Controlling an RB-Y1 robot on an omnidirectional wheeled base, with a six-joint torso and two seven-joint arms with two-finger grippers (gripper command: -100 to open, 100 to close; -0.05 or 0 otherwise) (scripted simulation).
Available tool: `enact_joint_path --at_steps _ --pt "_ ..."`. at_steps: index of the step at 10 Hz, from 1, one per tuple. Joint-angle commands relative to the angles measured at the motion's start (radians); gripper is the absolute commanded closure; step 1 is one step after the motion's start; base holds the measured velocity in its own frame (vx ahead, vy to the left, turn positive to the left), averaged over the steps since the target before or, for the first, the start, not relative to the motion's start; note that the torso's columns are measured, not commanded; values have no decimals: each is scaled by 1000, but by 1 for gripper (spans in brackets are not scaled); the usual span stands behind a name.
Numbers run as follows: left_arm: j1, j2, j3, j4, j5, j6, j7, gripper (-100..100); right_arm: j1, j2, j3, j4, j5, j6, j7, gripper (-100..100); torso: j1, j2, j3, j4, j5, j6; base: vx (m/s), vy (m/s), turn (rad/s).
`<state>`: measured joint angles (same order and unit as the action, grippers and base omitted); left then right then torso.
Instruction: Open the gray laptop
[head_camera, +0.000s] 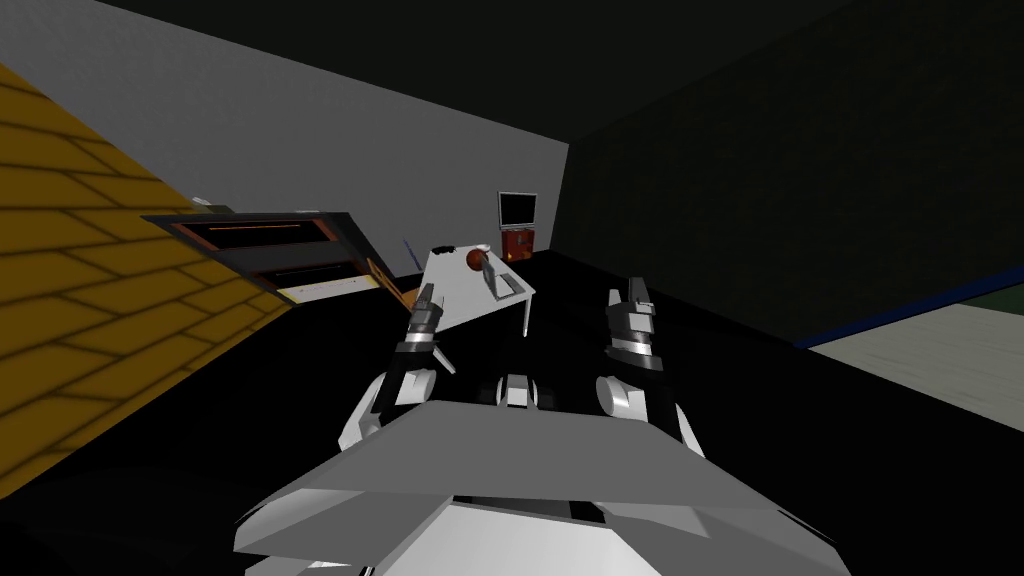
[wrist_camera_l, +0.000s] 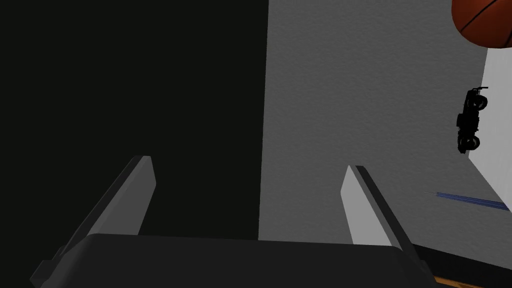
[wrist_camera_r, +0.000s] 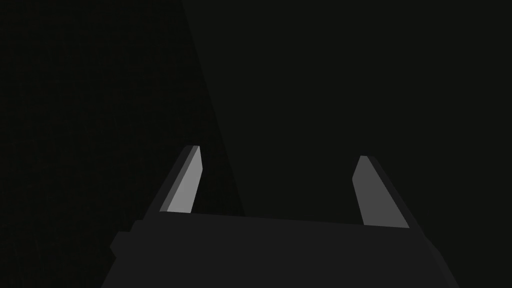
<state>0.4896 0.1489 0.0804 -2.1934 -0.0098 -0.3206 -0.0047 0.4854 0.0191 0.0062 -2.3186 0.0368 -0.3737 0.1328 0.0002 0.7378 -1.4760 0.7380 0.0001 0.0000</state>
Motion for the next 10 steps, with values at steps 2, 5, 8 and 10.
enact_joint_path --at_steps 2,5,8,10 --pt "-15 5 14 13 -22 74 -15 -100 0 0 0 0 0 0 0 0 0 1 0 0 0 0 81 -67 -21" --pt "-25 11 23 19 -39 129 -27 -100 0 0 0 0 0 0 0 0 0 1 0 0 0 0 74 -68 -22" --pt "-34 22 31 26 -55 179 -38 -100 0 0 0 0 0 0 0 0 0 0 0 0 0 0 75 -63 -21" --pt "-41 33 36 30 -65 212 -45 -100 0 0 0 0 0 0 0 0 0 0 0 0 0 0 74 -54 -19"
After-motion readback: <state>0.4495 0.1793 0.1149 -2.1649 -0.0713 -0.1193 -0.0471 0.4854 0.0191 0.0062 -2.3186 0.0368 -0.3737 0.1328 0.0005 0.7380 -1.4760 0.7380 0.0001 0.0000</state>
